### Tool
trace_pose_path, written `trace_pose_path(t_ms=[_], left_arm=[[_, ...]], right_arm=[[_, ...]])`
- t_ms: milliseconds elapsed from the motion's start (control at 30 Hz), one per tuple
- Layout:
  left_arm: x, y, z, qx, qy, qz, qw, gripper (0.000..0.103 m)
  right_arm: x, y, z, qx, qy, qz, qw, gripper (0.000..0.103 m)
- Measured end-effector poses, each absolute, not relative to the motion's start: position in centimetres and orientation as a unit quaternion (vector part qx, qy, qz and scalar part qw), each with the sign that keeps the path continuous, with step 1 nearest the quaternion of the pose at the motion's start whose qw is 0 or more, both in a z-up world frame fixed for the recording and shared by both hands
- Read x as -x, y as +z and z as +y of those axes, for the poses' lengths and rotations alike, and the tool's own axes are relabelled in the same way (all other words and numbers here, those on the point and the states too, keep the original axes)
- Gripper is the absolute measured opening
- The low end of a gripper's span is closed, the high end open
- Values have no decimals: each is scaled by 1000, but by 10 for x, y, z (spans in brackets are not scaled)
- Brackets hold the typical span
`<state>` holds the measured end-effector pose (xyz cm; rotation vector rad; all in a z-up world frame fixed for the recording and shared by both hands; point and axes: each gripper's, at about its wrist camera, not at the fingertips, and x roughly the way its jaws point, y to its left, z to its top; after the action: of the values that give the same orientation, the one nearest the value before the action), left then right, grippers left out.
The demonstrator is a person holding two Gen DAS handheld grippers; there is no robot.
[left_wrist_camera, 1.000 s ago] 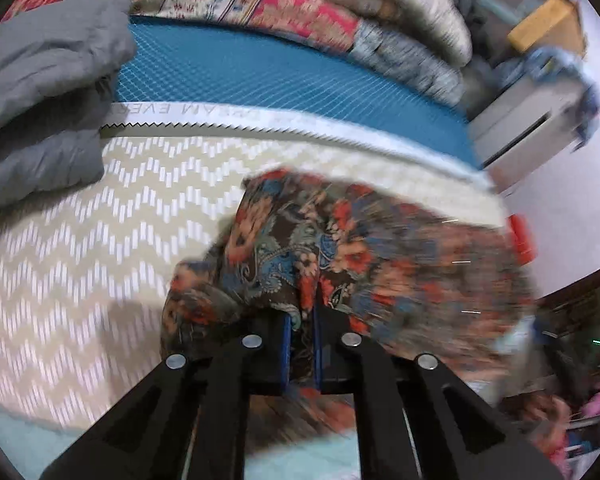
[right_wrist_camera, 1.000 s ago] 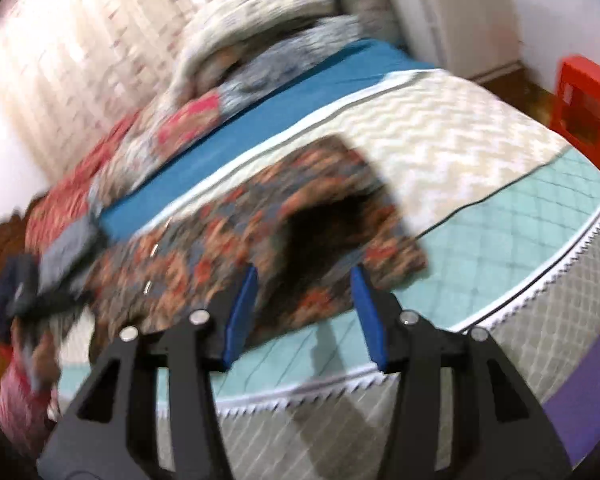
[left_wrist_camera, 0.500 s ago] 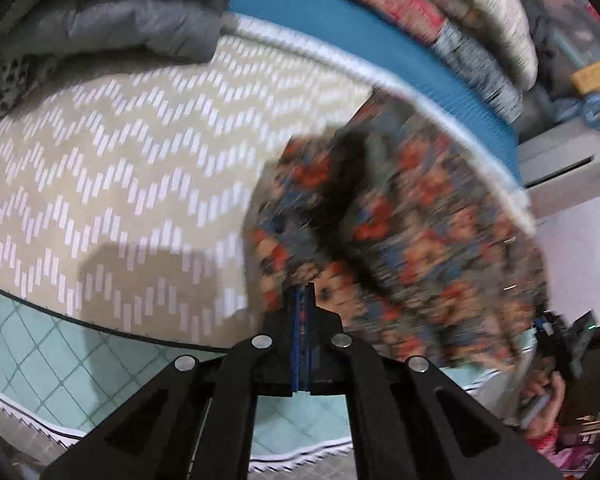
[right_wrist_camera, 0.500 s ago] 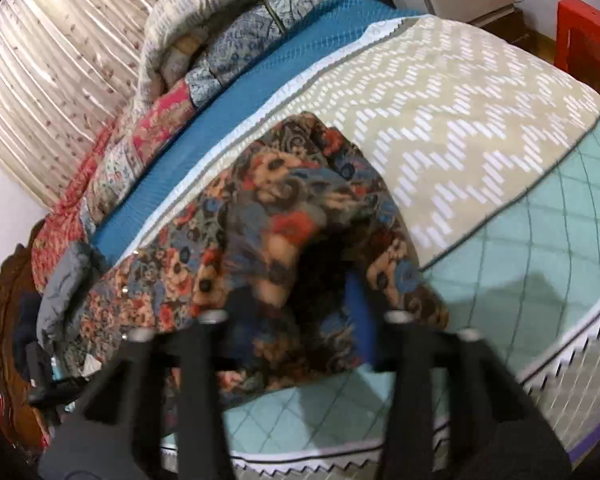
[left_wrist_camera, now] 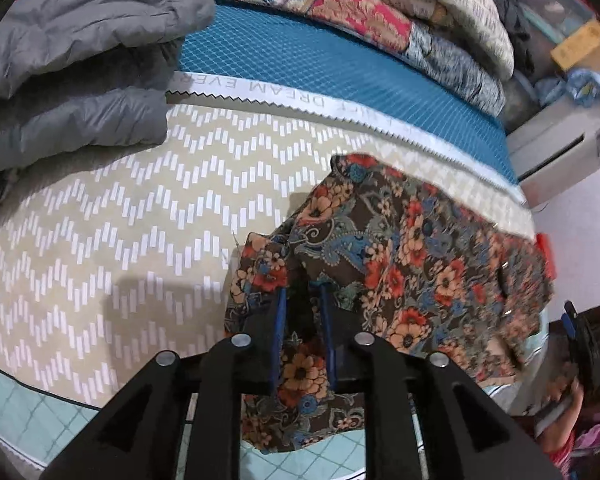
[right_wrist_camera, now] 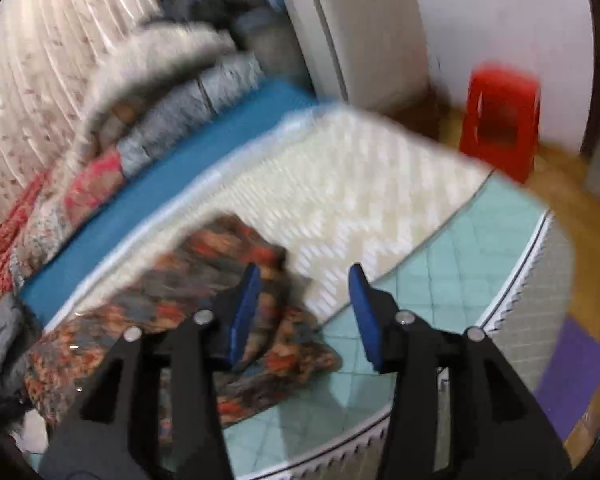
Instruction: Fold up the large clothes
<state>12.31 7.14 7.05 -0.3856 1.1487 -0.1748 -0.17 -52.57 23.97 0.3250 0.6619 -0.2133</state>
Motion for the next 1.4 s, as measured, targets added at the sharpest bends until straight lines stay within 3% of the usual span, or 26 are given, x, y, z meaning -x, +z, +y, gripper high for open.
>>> trace_pose_path(t_ms=[100,167,267,433,467,500,600,867,933,1100,1200,1300,1367,1400], left_arm=[[-111,76,86,201,-78,521,826,17],[-100,73,98,212,-72,518,825,17],[-87,68,112,224,-64,518,823,17],[-79,51,121,256,-78,524,808,17],[-81,49,121,258,-80,524,808,17],[-85,47,120,263,-84,525,805,17],[-101,46,112,265,-110,522,803,17],[-168,17,74,238,-111,555,789,17],[-179,6,81,266,-103,556,781,18],[-175,18,103,293,-111,536,784,18],[-167,35,115,284,-109,525,795,18],[-165,49,111,264,-125,526,799,17],[-170,52,96,246,-147,537,794,11],[-174,50,87,239,-156,544,789,2]], right_arm=[[1,260,-418,-59,81,336,937,47],[2,256,-330,13,209,350,913,60],[7,231,-216,109,330,349,871,69],[-22,167,-117,240,319,370,839,69],[-38,156,-114,261,289,381,839,43],[-55,153,-122,248,269,407,837,8],[-74,179,-163,113,289,424,851,9],[-69,264,-179,76,346,374,857,9],[-56,252,-166,71,373,385,841,9],[-32,147,-136,175,382,449,789,12],[-39,133,-151,119,380,452,798,15],[-38,139,-156,99,392,458,792,38],[-29,134,-152,139,395,455,786,38],[-23,132,-149,148,394,456,784,36]])
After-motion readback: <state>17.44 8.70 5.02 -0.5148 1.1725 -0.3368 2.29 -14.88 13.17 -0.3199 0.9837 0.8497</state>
